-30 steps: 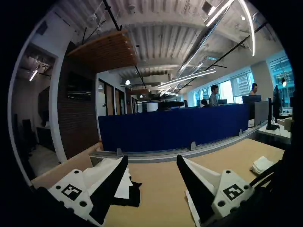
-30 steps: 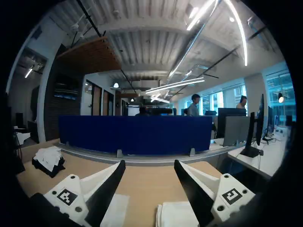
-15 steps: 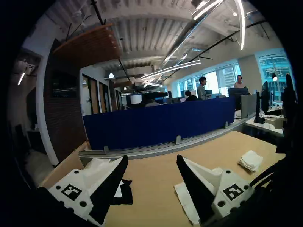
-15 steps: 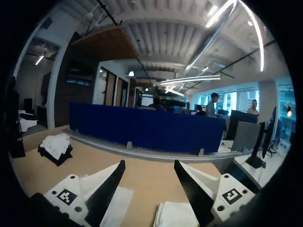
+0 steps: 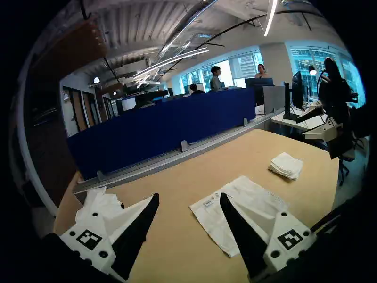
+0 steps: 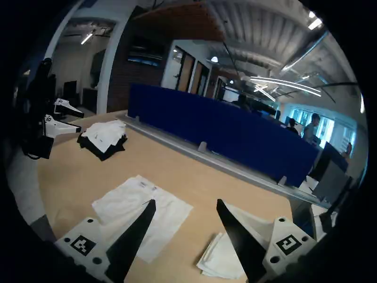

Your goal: Fold towel

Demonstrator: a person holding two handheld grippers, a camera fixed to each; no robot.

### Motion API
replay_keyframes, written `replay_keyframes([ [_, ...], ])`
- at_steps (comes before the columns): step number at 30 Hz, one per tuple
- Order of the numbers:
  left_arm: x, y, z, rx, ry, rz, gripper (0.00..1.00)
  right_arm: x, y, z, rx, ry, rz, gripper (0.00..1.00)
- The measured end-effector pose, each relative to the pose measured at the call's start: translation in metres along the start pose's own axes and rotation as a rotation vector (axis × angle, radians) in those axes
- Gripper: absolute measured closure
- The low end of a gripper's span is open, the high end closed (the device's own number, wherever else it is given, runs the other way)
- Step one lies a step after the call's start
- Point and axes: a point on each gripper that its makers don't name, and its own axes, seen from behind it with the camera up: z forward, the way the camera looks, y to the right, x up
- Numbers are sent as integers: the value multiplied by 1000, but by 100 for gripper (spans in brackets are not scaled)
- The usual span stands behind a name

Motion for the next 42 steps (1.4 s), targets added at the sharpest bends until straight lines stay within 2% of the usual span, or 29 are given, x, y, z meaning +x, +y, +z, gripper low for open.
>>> replay_keyframes([
  [6, -14, 12, 4, -36, -29, 12, 4, -6, -8, 4, 20, -22, -27, 0],
  [15, -46, 25, 12, -73, -67, 22, 4, -36, -20, 11, 49, -63, -37, 0],
  [30, -115, 59, 31, -154, -169, 49, 4, -103, -47, 30, 92, -143, -28, 0],
  [36, -144, 72, 35, -188, -214, 70, 4, -128, -59, 38, 115, -172, -28, 0],
  [42, -171, 86, 39, -224, -259, 70, 5, -156, -70, 45, 131, -208, -30, 0],
])
